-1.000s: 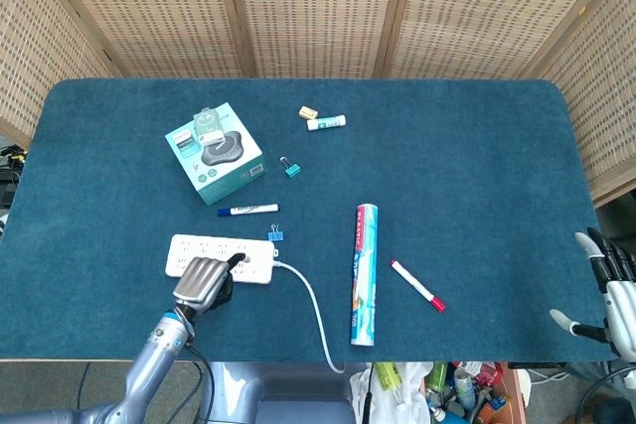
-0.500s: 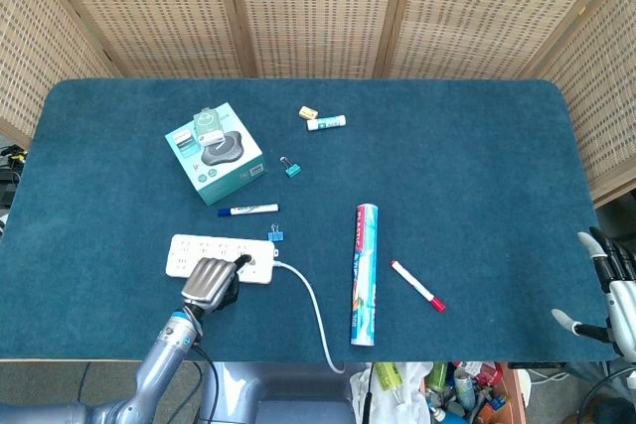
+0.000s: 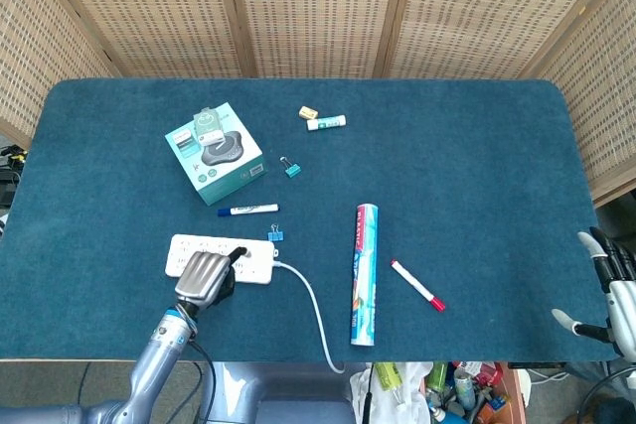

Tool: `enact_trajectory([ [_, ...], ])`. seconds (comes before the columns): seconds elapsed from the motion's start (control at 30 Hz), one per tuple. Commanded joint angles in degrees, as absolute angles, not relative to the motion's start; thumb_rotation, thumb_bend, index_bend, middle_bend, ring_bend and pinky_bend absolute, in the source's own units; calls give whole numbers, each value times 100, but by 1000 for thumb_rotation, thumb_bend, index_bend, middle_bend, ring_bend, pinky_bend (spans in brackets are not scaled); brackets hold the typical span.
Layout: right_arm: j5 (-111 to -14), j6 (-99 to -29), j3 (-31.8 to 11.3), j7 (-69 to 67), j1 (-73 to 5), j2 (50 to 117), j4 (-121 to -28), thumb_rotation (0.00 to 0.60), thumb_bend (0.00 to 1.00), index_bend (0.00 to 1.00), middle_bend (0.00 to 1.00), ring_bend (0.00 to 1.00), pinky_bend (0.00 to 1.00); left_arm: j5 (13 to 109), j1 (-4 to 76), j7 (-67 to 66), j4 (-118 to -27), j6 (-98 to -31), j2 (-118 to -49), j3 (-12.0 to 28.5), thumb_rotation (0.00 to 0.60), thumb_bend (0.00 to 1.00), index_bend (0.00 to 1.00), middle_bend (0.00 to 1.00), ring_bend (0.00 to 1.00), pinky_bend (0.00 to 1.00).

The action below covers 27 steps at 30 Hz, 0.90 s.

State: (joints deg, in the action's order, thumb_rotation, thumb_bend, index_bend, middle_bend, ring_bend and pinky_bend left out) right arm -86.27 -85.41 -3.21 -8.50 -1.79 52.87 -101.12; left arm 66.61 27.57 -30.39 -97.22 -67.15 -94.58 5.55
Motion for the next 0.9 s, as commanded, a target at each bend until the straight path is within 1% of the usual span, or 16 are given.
enact_trajectory([
  [0.03,-8634,-8556,-320,-848,-173,5284,-10122,600,0,0,0,0,0,7641,2470,-2925,-9959,-7667,-8926,524,600,275,301,1000,1000,1000],
  [0.07,-8638,-8559,-318,-847,-172,5284,-10124,600,0,0,0,0,0,7775,2417,-2927,-9941,-7802,-8848,495,553,91,301,1000,1000,1000],
  [0.1,-8643,-8562,-317,-844,-171,5284,-10126,600,0,0,0,0,0,7880,2361,-2913,-9919,-7930,-8781,474,443,5,306,1000,1000,1000],
  [0.13,-8650,-8566,-314,-838,-170,5287,-10128,600,0,0,0,0,0,8003,2278,-2832,-9907,-8077,-8675,435,349,0,312,1000,1000,1000],
  [0.17,-8660,-8568,-311,-826,-170,5290,-10132,600,0,0,0,0,0,8125,2206,-2639,-9911,-8172,-8543,386,202,0,324,1000,1000,1000],
  [0.2,-8692,-8568,-299,-795,-173,5297,-10146,600,0,0,0,0,0,8377,2070,-2257,-9838,-8463,-8317,370,119,0,335,1000,1000,1000],
  [0.33,-8738,-8598,-281,-705,-162,5315,-10184,600,0,0,0,0,0,8961,1751,-1368,-9304,-9072,-7908,212,38,0,338,1000,1000,1000],
  [0.37,-8745,-8601,-278,-682,-162,5323,-10189,600,0,0,0,0,0,9051,1680,-1207,-9186,-9235,-7865,214,27,0,311,999,991,999],
  [0.4,-8749,-8603,-275,-665,-161,5327,-10193,600,0,0,0,0,0,9114,1631,-1095,-9097,-9355,-7847,218,25,0,233,955,922,942],
  [0.43,-8751,-8605,-273,-642,-160,5333,-10198,600,0,0,0,0,0,9198,1555,-928,-8955,-9527,-7829,218,34,0,165,863,822,835],
  [0.47,-8752,-8606,-271,-619,-160,5340,-10201,600,0,0,0,0,0,9264,1485,-753,-8829,-9634,-7797,183,59,0,72,614,571,578],
  [0.53,-8745,-8607,-271,-580,-159,5353,-10207,600,0,0,0,0,0,9290,1385,-492,-8713,-9658,-7675,83,145,0,0,160,150,136],
  [0.57,-8744,-8607,-271,-562,-159,5359,-10210,600,0,0,0,0,0,9276,1347,-432,-8702,-9640,-7608,44,206,0,0,20,18,17],
  [0.77,-8773,-8629,-257,-410,-153,5403,-10248,600,0,0,0,0,0,9107,1102,-257,-8943,-9530,-7083,-116,514,0,0,0,0,0],
  [0.83,-8775,-8634,-254,-361,-151,5419,-10265,600,0,0,0,0,0,9077,1056,-381,-9033,-9474,-6935,-132,576,0,0,0,0,0],
  [0.9,-8763,-8634,-256,-298,-151,5436,-10274,600,0,0,0,0,0,9031,996,-563,-9117,-9475,-6826,-117,599,0,0,0,0,0],
])
